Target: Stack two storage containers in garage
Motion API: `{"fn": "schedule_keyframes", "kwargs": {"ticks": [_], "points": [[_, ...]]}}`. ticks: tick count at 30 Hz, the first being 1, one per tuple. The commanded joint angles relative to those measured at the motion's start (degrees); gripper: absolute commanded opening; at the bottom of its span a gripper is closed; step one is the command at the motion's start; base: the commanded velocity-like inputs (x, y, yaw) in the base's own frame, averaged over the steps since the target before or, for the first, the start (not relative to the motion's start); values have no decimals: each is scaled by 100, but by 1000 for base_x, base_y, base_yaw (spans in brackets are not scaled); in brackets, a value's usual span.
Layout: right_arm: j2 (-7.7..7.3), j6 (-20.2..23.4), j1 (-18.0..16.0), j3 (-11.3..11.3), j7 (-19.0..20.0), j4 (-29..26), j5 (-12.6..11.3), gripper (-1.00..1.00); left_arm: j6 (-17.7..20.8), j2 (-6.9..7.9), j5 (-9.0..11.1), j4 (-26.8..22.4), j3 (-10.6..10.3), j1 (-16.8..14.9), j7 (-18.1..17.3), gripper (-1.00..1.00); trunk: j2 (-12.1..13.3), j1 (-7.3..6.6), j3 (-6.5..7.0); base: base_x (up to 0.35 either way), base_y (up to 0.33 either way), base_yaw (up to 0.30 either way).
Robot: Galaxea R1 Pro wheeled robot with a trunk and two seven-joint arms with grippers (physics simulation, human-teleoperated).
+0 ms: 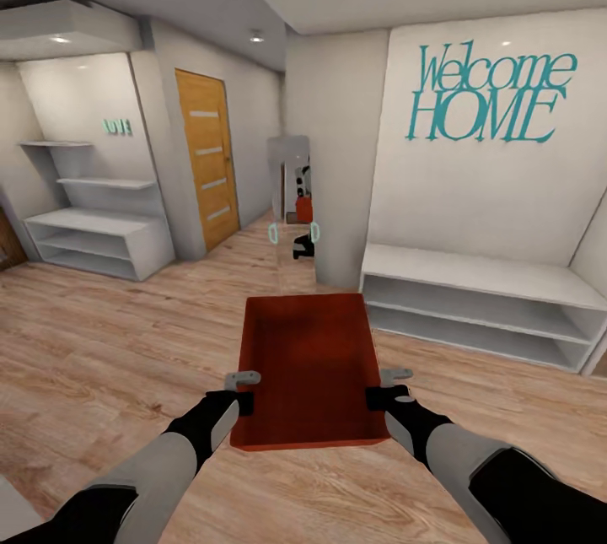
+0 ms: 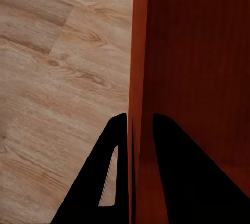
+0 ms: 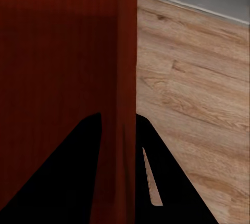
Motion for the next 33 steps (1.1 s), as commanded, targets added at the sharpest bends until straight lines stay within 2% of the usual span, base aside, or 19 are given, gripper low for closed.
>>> {"fn": "schedule_keyframes", "kwargs": {"ticks": [1, 16, 33], "points": [[0, -31, -6, -100, -27, 147, -108, -100, 2, 15, -170, -31, -19, -2, 90, -100, -13, 7, -12, 328, 0, 271], [0, -31, -7, -100, -27, 147, -108, -100, -3, 15, -170, -31, -15, -2, 90, -100, -13, 7, -12, 328, 0, 259], [-6, -31, -11, -100, -27, 147, -108, -100, 2, 15, -169, -31, -21, -3, 90, -100, -13, 7, -12, 328, 0, 11]]}}
